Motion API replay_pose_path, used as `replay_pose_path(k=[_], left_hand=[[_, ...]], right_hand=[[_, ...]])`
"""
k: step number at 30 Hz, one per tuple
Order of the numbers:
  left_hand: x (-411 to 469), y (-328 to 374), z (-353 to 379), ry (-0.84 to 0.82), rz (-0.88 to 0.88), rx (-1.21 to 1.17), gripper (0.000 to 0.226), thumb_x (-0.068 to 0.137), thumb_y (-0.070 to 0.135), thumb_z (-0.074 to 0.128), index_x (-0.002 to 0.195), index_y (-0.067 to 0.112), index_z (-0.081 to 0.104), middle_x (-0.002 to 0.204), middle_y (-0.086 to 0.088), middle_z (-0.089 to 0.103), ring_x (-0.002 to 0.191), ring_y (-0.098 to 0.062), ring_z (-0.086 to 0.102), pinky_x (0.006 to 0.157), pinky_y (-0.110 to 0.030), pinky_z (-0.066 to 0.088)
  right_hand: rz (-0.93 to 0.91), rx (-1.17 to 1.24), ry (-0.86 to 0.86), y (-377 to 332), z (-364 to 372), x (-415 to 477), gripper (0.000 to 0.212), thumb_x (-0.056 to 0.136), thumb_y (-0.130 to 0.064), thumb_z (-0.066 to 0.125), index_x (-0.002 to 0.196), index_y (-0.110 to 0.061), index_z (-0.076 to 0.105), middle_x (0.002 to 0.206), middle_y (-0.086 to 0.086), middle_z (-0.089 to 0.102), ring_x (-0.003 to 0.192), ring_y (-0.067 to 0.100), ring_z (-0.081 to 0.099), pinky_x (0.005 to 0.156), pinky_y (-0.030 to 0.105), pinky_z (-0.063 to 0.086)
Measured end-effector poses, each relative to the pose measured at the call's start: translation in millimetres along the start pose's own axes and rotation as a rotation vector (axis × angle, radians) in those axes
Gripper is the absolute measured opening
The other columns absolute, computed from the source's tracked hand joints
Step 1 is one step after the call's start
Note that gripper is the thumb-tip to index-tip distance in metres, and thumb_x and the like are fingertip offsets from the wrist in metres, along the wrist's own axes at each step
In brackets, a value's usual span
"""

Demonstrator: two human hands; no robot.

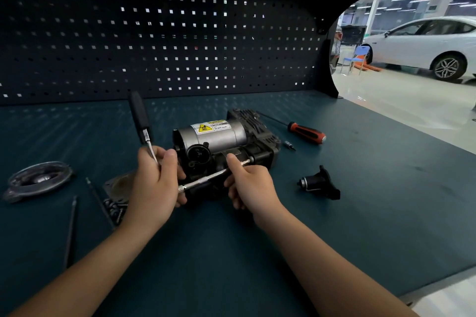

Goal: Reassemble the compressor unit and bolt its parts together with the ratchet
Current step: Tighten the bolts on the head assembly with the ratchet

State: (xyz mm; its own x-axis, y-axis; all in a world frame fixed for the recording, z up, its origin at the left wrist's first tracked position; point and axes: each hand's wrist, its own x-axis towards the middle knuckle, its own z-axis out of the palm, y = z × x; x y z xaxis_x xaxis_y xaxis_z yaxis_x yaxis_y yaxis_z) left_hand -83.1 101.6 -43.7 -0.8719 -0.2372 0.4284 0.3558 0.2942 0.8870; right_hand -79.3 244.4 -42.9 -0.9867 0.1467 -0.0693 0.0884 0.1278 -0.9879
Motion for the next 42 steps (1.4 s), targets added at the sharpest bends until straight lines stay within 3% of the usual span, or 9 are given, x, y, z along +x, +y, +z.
replay_pose_path(k=[5,9,13,16,19,27,31,38,42], left_hand=[[2.5,6.0,-3.7,-0.084,-0.226,-0.156,0.02,0.097,0.016,0.039,0.08,0.023,0.032,0.072,-0.01,0.054,0.03,-0.012,0.046,0.029,-0.02,0.034],[-9.3,13.2,-12.4,-0.154,0.249,0.087,0.012,0.097,0.03,0.038,0.085,0.03,0.034,0.066,-0.006,0.057,0.04,-0.012,0.054,0.041,-0.026,0.045],[-9.6,8.3,-21.1,-0.178,0.822,0.534,0.022,0.085,0.027,0.042,0.09,0.007,0.047,0.051,-0.006,0.054,0.05,-0.02,0.051,0.045,-0.026,0.037],[-13.5,10.5,-19.3,-0.249,0.642,0.394,0.032,0.09,0.039,0.037,0.095,0.011,0.053,0.056,-0.002,0.056,0.044,-0.018,0.054,0.048,-0.03,0.042],[-16.0,10.6,-13.5,-0.206,0.363,0.095,0.005,0.092,0.038,0.038,0.091,0.042,0.037,0.071,0.004,0.06,0.043,-0.01,0.055,0.045,-0.024,0.046],[-4.7,11.0,-2.9,-0.102,-0.154,-0.238,0.019,0.1,0.022,0.033,0.082,0.026,0.034,0.071,-0.007,0.057,0.032,-0.014,0.048,0.03,-0.019,0.032],[-9.8,11.3,-5.3,-0.105,0.078,-0.082,0.021,0.099,0.02,0.035,0.081,0.03,0.033,0.062,-0.001,0.046,0.033,-0.009,0.048,0.033,-0.02,0.037],[-3.7,4.2,-24.1,-0.258,1.018,0.62,0.023,0.096,0.033,0.033,0.096,0.013,0.045,0.076,0.0,0.058,0.05,-0.02,0.054,0.05,-0.029,0.039],[-13.6,16.1,-16.1,-0.178,0.576,0.353,0.03,0.095,0.045,0.027,0.095,0.022,0.048,0.056,0.002,0.054,0.041,-0.015,0.055,0.046,-0.028,0.043]], right_hand=[[0.065,0.134,0.049,-3.6,1.8,0.5,0.05,0.089,-0.039,0.058,0.05,-0.009,0.05,0.03,-0.007,0.036,0.025,0.006,0.028,0.031,0.011,0.021],[0.191,0.193,-0.046,-10.5,2.2,-0.6,0.045,0.094,-0.038,0.047,0.06,-0.009,0.051,0.031,-0.007,0.037,0.024,0.008,0.028,0.033,0.009,0.019],[0.267,0.229,-0.1,-15.6,2.7,0.6,0.042,0.095,-0.035,0.041,0.063,-0.01,0.049,0.032,-0.005,0.037,0.024,0.009,0.028,0.034,0.009,0.02],[0.243,0.228,-0.105,-16.5,3.0,0.7,0.041,0.097,-0.029,0.037,0.062,-0.009,0.047,0.032,-0.005,0.037,0.024,0.008,0.028,0.033,0.01,0.019],[0.246,0.236,-0.123,-17.2,2.7,1.0,0.041,0.097,-0.028,0.036,0.062,-0.009,0.046,0.032,-0.005,0.036,0.024,0.008,0.028,0.033,0.011,0.019],[0.261,0.463,-0.211,-10.3,-0.3,-10.8,0.031,0.097,-0.031,0.047,0.079,-0.008,0.056,0.05,0.001,0.062,0.037,0.009,0.054,0.037,0.015,0.041],[0.298,0.616,-0.354,-12.1,3.2,-20.7,0.015,0.094,-0.014,0.051,0.086,-0.004,0.059,0.059,0.005,0.066,0.046,0.01,0.062,0.042,0.015,0.048],[0.258,0.628,-0.272,-12.8,8.5,-23.7,0.019,0.094,-0.01,0.052,0.077,-0.003,0.057,0.049,0.0,0.061,0.043,0.007,0.058,0.045,0.015,0.048],[0.253,0.621,-0.275,-8.8,10.2,-24.2,0.017,0.092,-0.018,0.057,0.082,-0.005,0.06,0.056,0.001,0.067,0.043,0.006,0.059,0.043,0.014,0.047]])
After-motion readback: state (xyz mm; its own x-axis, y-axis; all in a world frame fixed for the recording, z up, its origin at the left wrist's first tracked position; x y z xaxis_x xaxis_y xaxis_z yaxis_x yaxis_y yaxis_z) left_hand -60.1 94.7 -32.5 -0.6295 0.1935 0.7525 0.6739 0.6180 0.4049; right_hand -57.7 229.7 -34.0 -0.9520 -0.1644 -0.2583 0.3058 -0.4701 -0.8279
